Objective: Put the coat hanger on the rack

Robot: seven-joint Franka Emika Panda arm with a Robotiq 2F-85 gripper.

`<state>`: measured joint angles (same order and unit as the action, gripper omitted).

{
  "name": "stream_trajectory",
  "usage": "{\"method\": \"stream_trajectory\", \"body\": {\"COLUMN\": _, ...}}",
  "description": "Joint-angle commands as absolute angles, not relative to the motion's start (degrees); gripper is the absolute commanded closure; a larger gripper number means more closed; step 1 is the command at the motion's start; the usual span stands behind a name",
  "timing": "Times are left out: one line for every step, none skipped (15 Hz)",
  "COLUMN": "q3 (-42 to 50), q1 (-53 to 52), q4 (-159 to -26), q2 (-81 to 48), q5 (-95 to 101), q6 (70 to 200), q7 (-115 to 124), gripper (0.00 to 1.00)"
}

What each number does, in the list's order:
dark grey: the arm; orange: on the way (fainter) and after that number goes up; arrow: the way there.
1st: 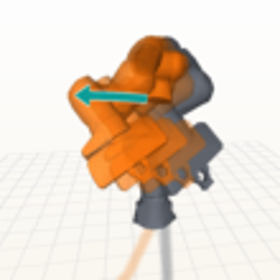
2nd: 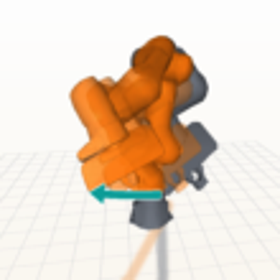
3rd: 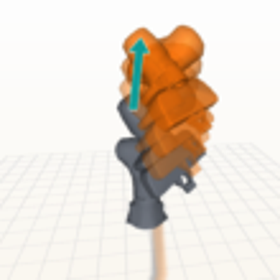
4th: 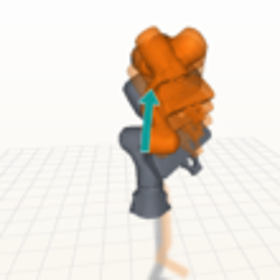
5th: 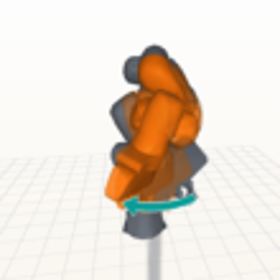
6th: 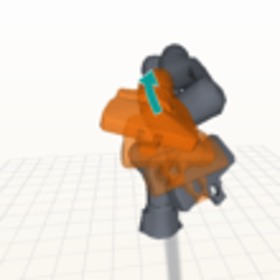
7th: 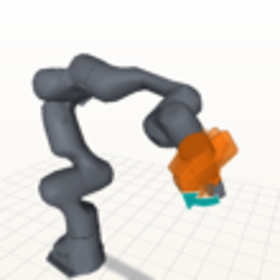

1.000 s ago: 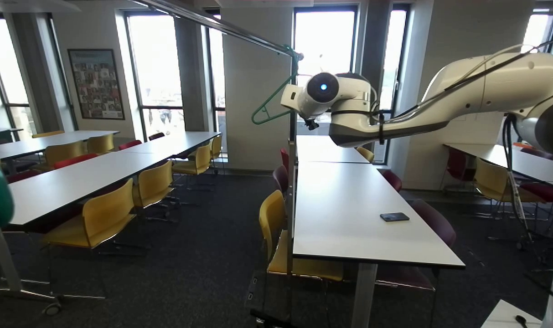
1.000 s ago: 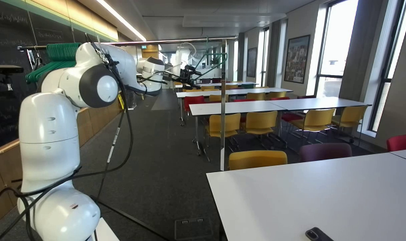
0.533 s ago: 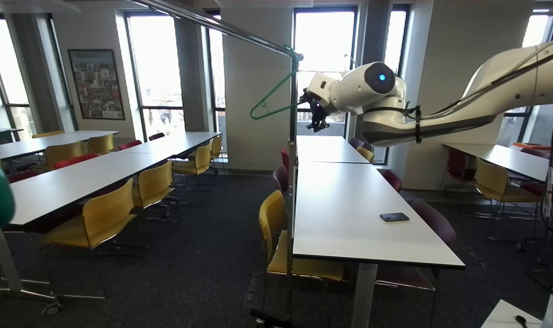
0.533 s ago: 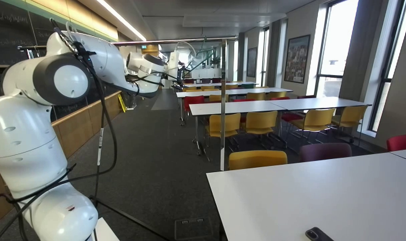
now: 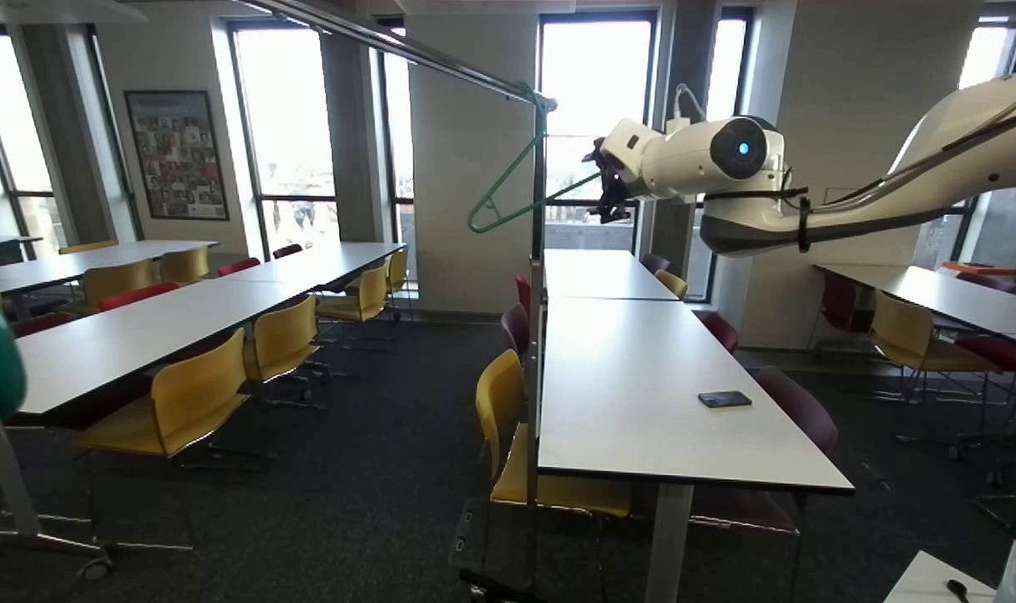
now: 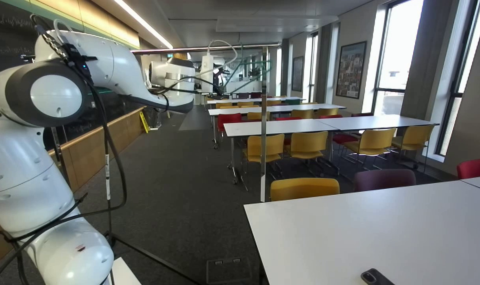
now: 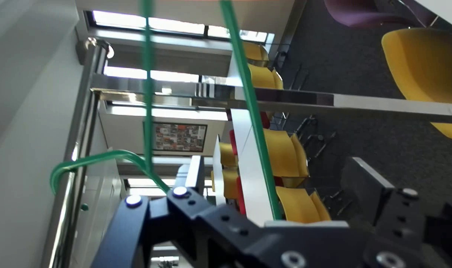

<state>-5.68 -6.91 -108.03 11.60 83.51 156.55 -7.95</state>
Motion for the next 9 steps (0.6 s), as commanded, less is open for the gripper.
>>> {"method": "stream_trajectory", "body": {"q3": -6.2, "q1": -5.57, "q4": -105.31, "q2": 12.31, "q5": 89.9, "q6": 152.5, "q7": -2.49, "gripper": 0.0}}
{"method": "stream_trajectory", "body": {"q3": -6.19, "q1": -5.55, "q4": -104.57, "q2": 12.04, "q5": 90.91, "q6": 151.68, "q7": -1.88, "gripper": 0.0}}
{"method": "stream_trajectory", "body": {"q3": -6.26, "q1": -5.64, "q4": -104.28, "q2": 12.11, "q5": 91.84, "q6": 150.94, "q7": -1.23, "gripper": 0.0}}
{"method": "stream_trajectory", "body": {"q3": -6.26, "q1": -5.71, "q4": -104.29, "q2": 12.32, "q5": 92.68, "q6": 150.66, "q7": -0.6, "gripper": 0.0}}
{"method": "stream_trajectory", "body": {"q3": -6.02, "q1": -5.89, "q4": -104.54, "q2": 12.53, "q5": 92.38, "q6": 151.34, "q7": -0.71, "gripper": 0.0}}
{"method": "stream_trajectory", "body": {"q3": -5.25, "q1": -6.27, "q4": -105.55, "q2": 12.87, "q5": 89.29, "q6": 153.93, "q7": -2.42, "gripper": 0.0}}
{"method": "stream_trajectory", "body": {"q3": -4.96, "q1": -6.32, "q4": -106.12, "q2": 13.04, "q5": 87.17, "q6": 155.66, "q7": -3.51, "gripper": 0.0}}
{"method": "stream_trajectory", "body": {"q3": -4.44, "q1": -6.47, "q4": -107.01, "q2": 13.29, "q5": 84.58, "q6": 158.07, "q7": -4.6, "gripper": 0.0}}
{"method": "stream_trajectory", "body": {"q3": -3.9, "q1": -6.55, "q4": -108.24, "q2": 13.7, "q5": 81.69, "q6": 161.11, "q7": -5.62, "gripper": 0.0}}
